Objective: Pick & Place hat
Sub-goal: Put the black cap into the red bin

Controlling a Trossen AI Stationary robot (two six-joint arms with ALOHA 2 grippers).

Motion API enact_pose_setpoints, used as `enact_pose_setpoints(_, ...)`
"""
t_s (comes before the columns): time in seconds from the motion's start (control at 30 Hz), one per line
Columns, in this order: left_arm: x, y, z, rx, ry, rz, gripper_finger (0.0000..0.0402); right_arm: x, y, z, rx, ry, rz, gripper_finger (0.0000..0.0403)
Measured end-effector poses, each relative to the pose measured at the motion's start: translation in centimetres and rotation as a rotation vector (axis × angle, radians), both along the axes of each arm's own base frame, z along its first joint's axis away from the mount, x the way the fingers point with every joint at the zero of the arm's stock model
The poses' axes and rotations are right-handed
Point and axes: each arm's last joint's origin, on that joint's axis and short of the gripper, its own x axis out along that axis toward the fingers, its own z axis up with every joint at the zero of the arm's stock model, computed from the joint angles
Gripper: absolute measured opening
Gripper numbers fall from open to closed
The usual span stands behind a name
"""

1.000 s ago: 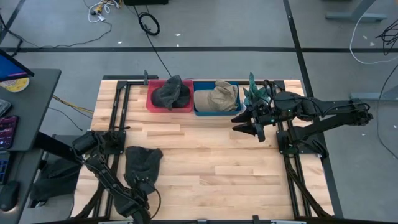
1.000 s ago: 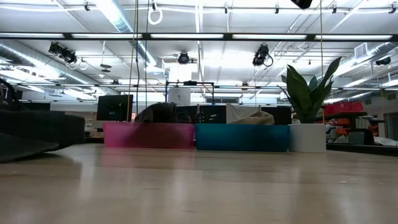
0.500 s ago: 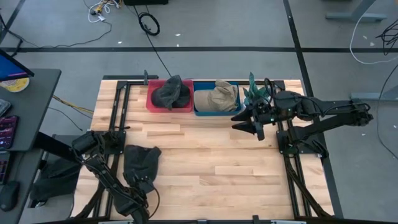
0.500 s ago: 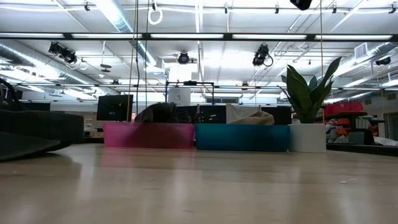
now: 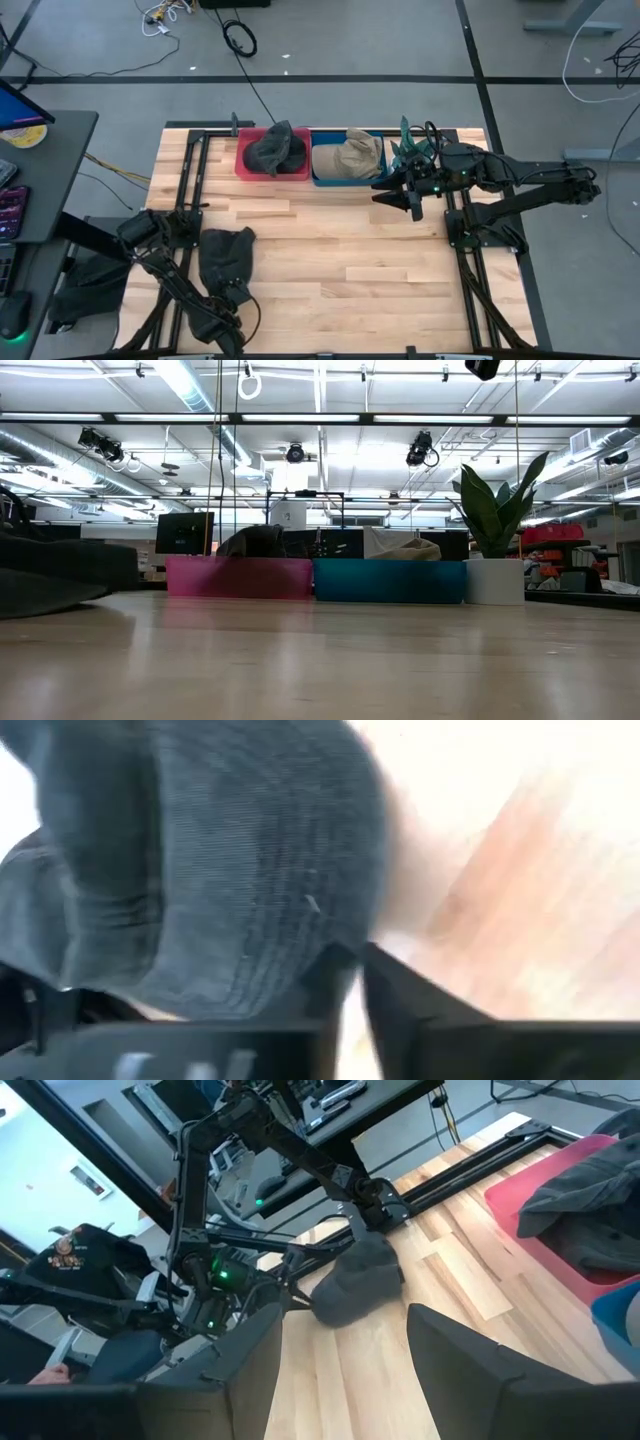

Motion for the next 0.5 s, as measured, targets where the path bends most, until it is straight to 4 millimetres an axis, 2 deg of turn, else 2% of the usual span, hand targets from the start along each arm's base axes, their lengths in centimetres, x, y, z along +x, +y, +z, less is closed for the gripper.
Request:
enact_pose_setpoints(0.07,0.2,0.0,0.0,-0.017,-0.003,0.007,0.0013,0.0,0.0,0.0,0.000,0.000,0.000,0.0219)
enact_pose_setpoints(0.27,1.0,0.3,0.3,-0.042,0.018,0.062,0.0003,0.0,0.0,0.0,0.000,0.000,0.000,0.0219)
enact_pose_setpoints(0.5,3.0,0.2,3.9,0.000,-0.039,0.076,0.0001,0.0,0.0,0.0,-0.009,-0.001,0.003,0.0219)
